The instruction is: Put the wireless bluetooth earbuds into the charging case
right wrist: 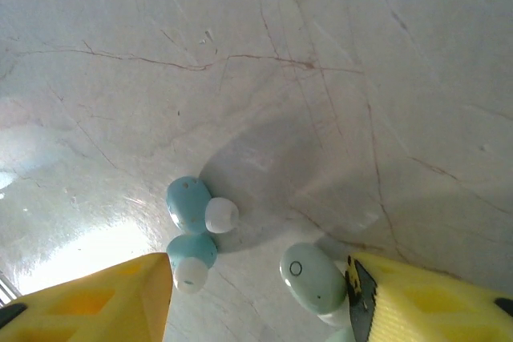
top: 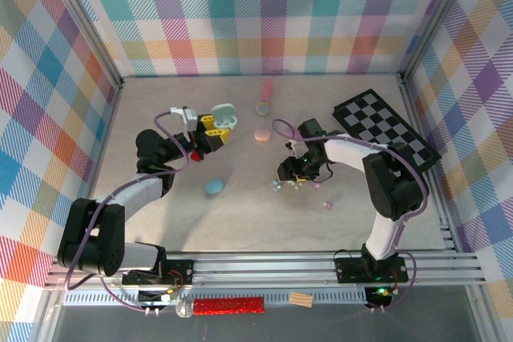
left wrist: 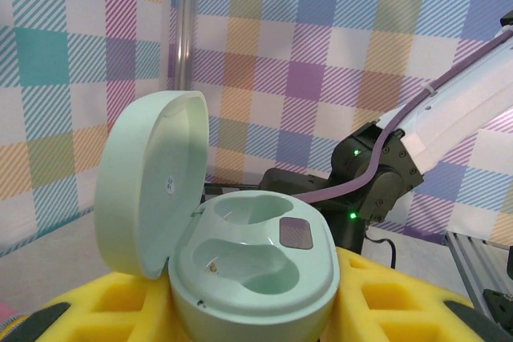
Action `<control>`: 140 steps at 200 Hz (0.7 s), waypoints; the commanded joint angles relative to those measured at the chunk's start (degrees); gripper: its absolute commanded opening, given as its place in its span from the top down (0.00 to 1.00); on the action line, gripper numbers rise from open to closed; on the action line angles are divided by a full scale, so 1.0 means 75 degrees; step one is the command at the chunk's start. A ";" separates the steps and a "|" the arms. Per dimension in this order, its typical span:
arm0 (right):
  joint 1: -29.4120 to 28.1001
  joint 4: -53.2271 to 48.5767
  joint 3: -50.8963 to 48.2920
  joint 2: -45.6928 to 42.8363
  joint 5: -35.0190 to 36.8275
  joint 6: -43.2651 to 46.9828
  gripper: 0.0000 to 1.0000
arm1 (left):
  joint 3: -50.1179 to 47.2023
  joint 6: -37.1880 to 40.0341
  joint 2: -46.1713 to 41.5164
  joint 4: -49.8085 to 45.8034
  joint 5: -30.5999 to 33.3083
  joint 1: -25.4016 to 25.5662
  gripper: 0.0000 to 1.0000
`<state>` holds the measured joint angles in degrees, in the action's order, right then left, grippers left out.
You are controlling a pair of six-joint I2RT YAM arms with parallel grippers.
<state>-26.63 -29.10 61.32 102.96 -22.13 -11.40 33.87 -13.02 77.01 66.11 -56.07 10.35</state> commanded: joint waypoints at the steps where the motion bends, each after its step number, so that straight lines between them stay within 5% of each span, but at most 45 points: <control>1: 0.0000 -0.0455 0.0344 -0.0154 0.0414 0.0339 0.39 | 0.0055 0.0083 -0.0152 0.0239 -0.0154 0.0015 0.62; 54: 0.0028 -0.1024 0.1098 0.0248 0.0658 0.1125 0.40 | -0.0004 0.0103 -0.0229 0.0206 -0.0129 0.0015 0.62; 140: 0.0293 -0.1159 0.1234 0.1016 -0.0623 0.1327 0.43 | 0.0058 0.0107 -0.0237 0.0174 -0.0187 0.0015 0.62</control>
<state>-24.51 -36.14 71.24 110.21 -23.86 -2.07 33.87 -12.99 76.64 66.06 -56.10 10.35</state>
